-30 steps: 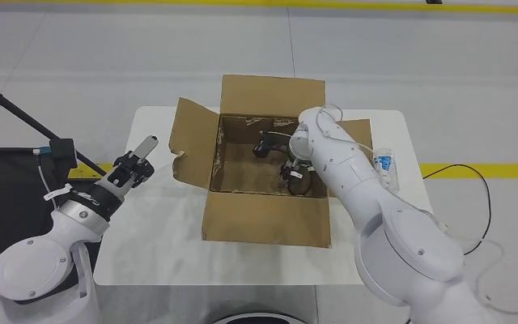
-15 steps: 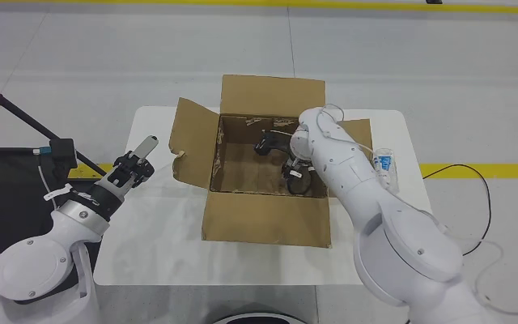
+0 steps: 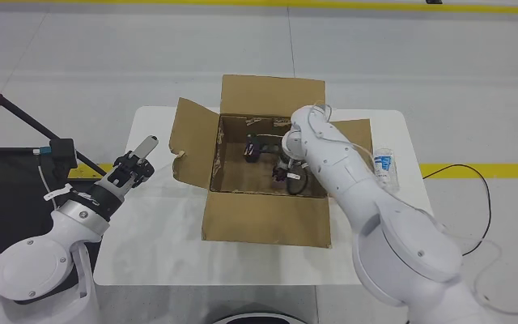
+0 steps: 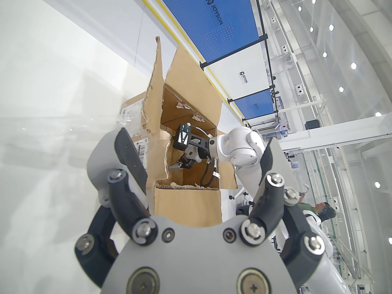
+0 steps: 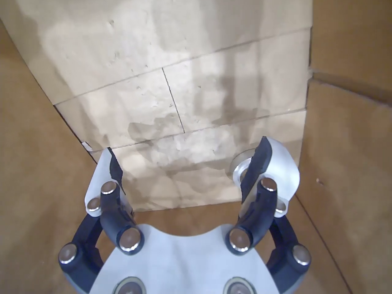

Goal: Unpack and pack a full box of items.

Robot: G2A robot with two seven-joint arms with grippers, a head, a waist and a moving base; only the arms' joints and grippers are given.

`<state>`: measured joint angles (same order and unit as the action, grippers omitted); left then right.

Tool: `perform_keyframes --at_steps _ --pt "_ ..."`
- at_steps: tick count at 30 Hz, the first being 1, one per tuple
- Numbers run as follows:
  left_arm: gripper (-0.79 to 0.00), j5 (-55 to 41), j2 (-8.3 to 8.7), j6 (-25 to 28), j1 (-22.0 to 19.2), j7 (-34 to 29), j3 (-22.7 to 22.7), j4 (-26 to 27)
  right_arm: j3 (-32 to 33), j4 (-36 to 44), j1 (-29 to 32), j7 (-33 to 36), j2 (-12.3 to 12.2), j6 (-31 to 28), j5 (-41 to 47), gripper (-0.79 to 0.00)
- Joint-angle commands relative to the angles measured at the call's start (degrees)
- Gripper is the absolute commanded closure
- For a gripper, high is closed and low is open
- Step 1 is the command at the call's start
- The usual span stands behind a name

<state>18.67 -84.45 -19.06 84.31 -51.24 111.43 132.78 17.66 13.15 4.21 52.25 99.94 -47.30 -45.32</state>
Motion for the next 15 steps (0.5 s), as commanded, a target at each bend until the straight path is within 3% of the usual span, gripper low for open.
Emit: perform_keyframes --at_steps 1,15 --pt "-0.785 0.0 0.0 0.0 0.0 0.0 0.0 0.0 0.4 -0.89 -0.53 -1.34 -0.09 1.9 0.08 -0.779" --pt "-0.785 0.0 0.0 0.0 0.0 0.0 0.0 0.0 3.18 -5.52 -0.43 -3.46 -1.63 5.22 3.16 -0.76"
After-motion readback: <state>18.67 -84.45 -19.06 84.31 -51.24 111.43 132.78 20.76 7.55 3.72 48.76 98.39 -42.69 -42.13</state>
